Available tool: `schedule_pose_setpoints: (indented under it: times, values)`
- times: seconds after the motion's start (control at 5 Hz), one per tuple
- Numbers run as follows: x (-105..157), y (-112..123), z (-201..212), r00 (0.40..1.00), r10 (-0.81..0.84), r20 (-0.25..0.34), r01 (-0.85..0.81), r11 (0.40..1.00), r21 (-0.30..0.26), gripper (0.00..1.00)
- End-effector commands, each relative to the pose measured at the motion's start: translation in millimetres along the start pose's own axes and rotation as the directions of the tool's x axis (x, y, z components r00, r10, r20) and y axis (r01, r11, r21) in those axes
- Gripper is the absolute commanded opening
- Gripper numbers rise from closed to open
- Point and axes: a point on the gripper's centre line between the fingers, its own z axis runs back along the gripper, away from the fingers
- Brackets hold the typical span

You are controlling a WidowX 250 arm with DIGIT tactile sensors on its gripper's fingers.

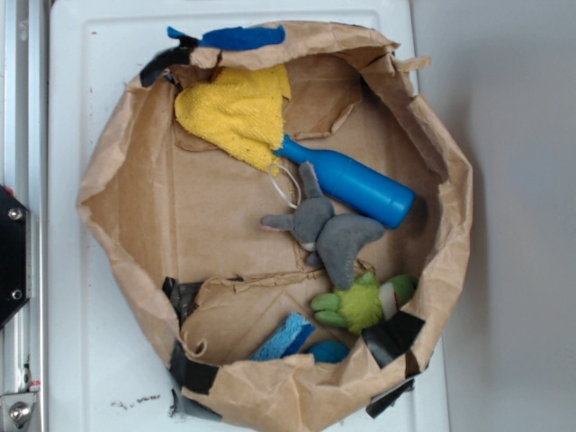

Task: Grab the yellow cloth.

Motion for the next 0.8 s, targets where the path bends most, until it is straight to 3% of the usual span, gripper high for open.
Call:
schedule_pose_setpoints:
  times: [0.0, 0.2, 0.6]
  values:
    - [0.0, 0.0, 0.0, 1.0, 0.0, 0.0, 0.0, 1.0, 0.0, 1.0]
    - [29.1, -10.9, -10.2, 0.999, 0.048, -0.024, -0.048, 0.999, 0.019, 1.0]
    - [111.0, -1.4, -49.6, 0.987, 0.153, -0.052, -0.149, 0.986, 0.072, 1.0]
